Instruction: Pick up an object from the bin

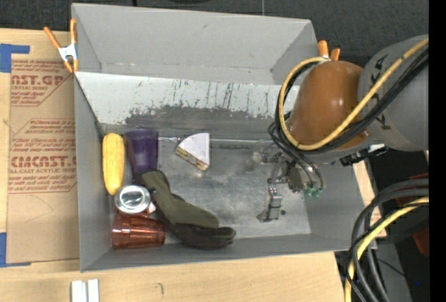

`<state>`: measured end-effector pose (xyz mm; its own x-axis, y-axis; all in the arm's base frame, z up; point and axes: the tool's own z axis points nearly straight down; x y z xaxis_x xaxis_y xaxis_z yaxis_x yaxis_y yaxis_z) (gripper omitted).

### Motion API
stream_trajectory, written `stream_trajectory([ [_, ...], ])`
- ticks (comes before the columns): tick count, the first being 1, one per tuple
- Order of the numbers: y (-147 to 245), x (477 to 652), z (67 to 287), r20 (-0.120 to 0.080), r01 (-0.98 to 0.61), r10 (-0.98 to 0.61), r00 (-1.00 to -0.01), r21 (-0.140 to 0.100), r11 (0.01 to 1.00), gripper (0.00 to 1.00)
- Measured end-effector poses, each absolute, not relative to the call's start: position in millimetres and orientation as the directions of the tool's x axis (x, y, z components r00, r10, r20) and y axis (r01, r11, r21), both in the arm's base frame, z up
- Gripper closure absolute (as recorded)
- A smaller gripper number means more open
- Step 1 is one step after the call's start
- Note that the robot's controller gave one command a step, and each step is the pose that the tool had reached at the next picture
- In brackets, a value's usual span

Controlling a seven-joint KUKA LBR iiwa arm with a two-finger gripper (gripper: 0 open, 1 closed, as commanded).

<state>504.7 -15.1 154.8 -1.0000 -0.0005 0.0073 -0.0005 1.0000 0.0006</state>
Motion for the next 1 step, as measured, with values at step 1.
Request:
stream_trajectory([
  [1, -15.2, 506.7, 159.0, -0.001, -0.001, -0.001, -1.000, 0.000, 1.000, 0.00],
])
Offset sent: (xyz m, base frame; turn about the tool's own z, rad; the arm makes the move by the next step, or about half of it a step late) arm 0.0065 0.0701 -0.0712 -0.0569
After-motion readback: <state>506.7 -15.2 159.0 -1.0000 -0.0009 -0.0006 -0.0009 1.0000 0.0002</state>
